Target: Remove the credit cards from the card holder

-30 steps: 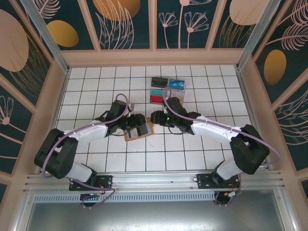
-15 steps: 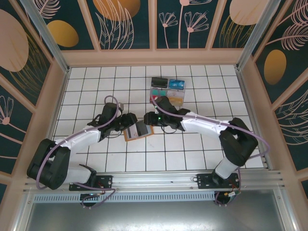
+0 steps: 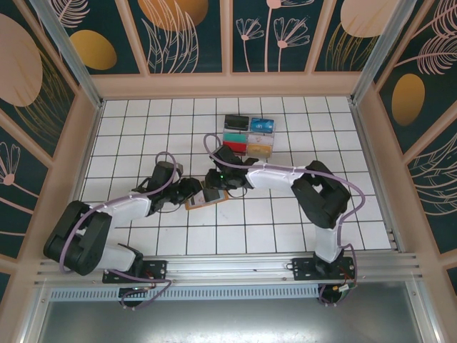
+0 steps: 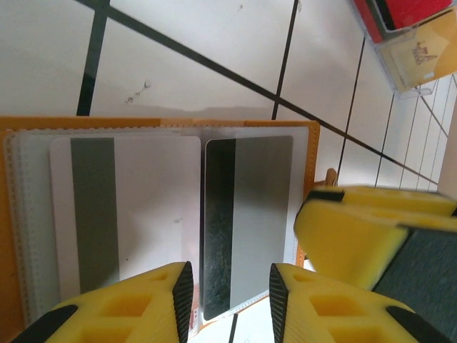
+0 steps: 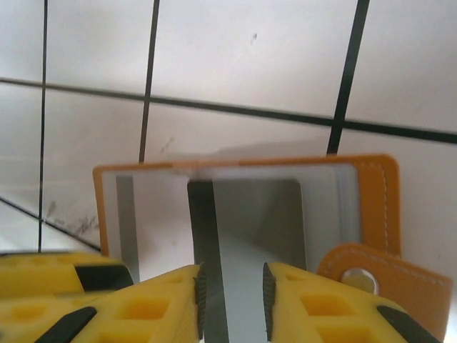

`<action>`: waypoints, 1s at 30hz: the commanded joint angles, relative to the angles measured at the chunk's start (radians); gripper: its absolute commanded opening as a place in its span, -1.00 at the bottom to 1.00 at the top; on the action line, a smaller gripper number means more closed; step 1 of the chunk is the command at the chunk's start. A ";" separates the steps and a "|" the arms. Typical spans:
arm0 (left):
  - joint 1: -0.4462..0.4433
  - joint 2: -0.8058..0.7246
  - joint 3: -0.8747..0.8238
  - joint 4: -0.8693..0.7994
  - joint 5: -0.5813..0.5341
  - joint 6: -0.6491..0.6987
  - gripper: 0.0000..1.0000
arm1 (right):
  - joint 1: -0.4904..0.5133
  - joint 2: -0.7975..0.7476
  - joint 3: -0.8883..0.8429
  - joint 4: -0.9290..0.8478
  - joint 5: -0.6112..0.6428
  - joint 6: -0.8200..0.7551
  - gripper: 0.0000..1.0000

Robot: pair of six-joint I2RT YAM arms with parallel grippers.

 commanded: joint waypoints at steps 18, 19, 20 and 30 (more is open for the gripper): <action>0.004 0.158 0.060 0.075 0.089 -0.012 -0.31 | -0.033 0.039 -0.106 0.034 -0.060 0.102 -0.40; 0.005 0.164 0.063 0.075 0.093 -0.009 -0.31 | -0.038 0.040 -0.115 0.049 -0.078 0.103 -0.40; 0.005 0.168 0.065 0.079 0.099 -0.007 -0.32 | -0.041 0.040 -0.122 0.061 -0.095 0.104 -0.41; 0.005 0.184 0.082 0.113 0.142 0.009 -0.53 | -0.062 0.037 -0.162 0.057 -0.090 0.107 -0.41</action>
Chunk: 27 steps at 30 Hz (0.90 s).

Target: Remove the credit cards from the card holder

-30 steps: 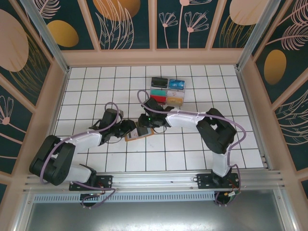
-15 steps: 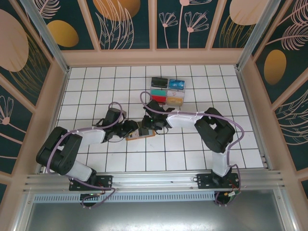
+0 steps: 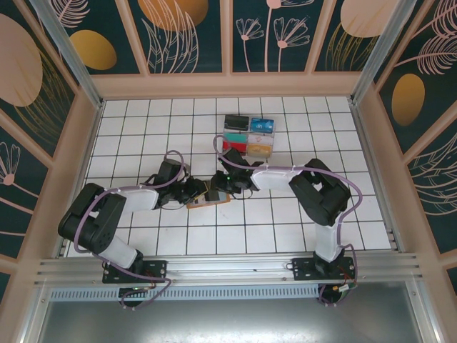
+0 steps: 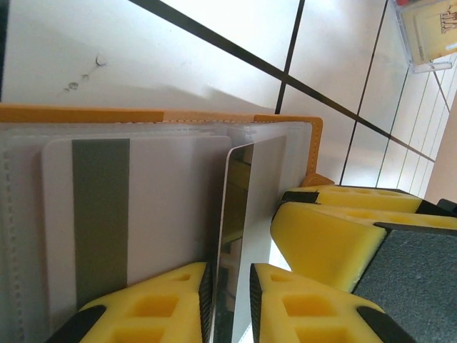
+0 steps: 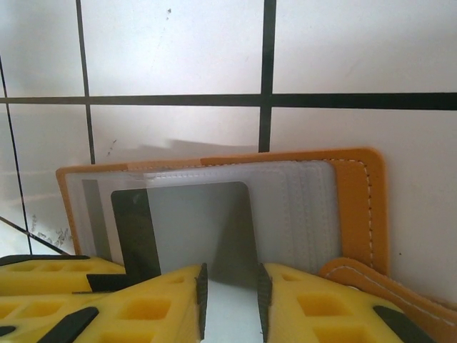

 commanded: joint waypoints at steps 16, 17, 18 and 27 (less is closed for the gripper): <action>0.004 -0.007 0.014 0.000 0.009 0.049 -1.00 | -0.013 0.028 -0.048 -0.110 0.077 0.010 -0.41; 0.006 -0.017 0.018 -0.027 -0.003 0.063 -1.00 | -0.015 0.026 -0.050 -0.110 0.082 0.009 -0.41; 0.006 -0.030 0.025 -0.063 -0.021 0.085 -1.00 | -0.016 0.022 -0.055 -0.108 0.085 0.003 -0.42; 0.018 -0.233 0.103 -0.370 -0.167 0.242 -1.00 | -0.059 -0.061 -0.091 -0.002 -0.002 -0.097 -0.41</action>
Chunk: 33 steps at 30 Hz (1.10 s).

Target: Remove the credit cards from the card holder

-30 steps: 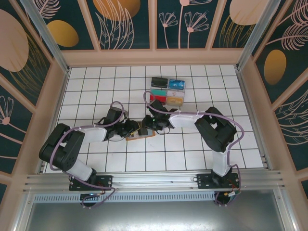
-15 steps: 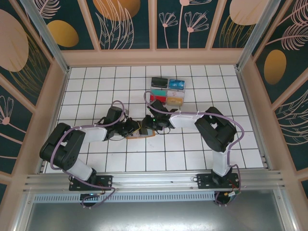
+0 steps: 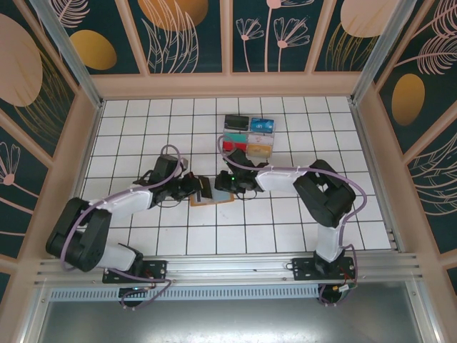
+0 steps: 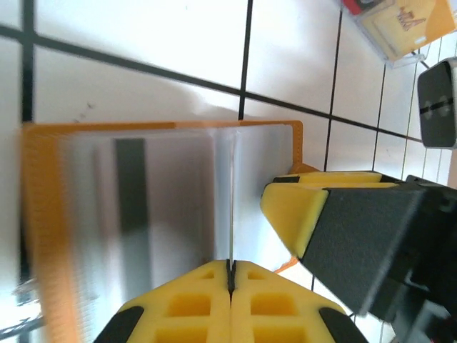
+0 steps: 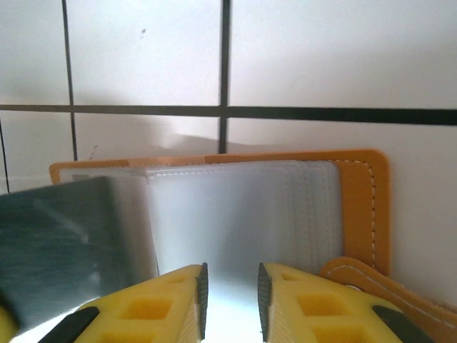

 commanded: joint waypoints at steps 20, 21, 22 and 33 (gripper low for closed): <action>0.050 -0.266 0.062 0.323 0.136 -0.227 -1.00 | -0.205 -0.349 -0.134 0.499 -0.527 0.064 0.35; 0.050 -0.266 0.055 0.356 0.146 -0.244 -1.00 | -0.205 -0.346 -0.128 0.507 -0.539 0.070 0.35; 0.048 -0.266 0.049 0.386 0.157 -0.264 -1.00 | -0.203 -0.341 -0.119 0.521 -0.552 0.082 0.35; 0.050 -0.263 -0.004 0.537 0.212 -0.374 -1.00 | -0.187 -0.288 -0.084 0.686 -0.630 0.225 0.19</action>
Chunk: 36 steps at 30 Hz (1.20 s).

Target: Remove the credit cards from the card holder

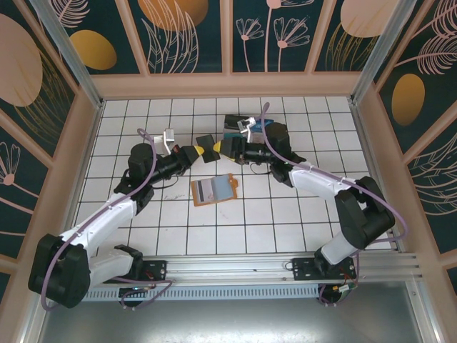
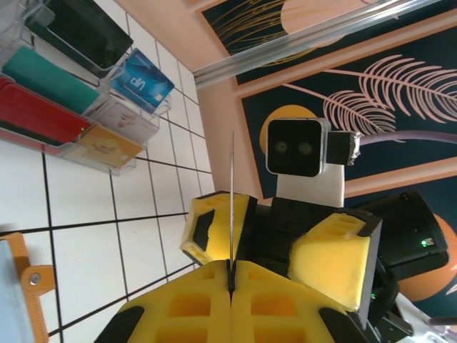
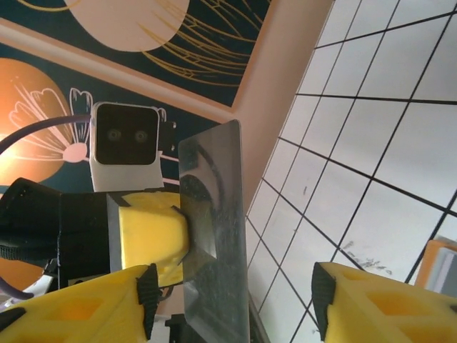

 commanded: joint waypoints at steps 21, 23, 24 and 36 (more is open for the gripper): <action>0.002 -0.069 -0.057 0.047 0.049 -0.044 -0.71 | 0.030 0.009 0.037 0.130 -0.003 0.023 -1.00; 0.003 -0.086 -0.056 -0.008 0.027 -0.022 -0.35 | 0.031 -0.003 0.037 0.098 0.025 -0.016 -1.00; 0.004 -0.093 -0.051 -0.058 0.006 -0.001 -0.16 | 0.031 -0.010 0.035 0.072 0.046 -0.042 -1.00; 0.005 -0.139 -0.050 -0.606 -0.524 0.292 0.97 | -0.018 -0.046 0.194 -0.509 0.482 -0.488 -1.00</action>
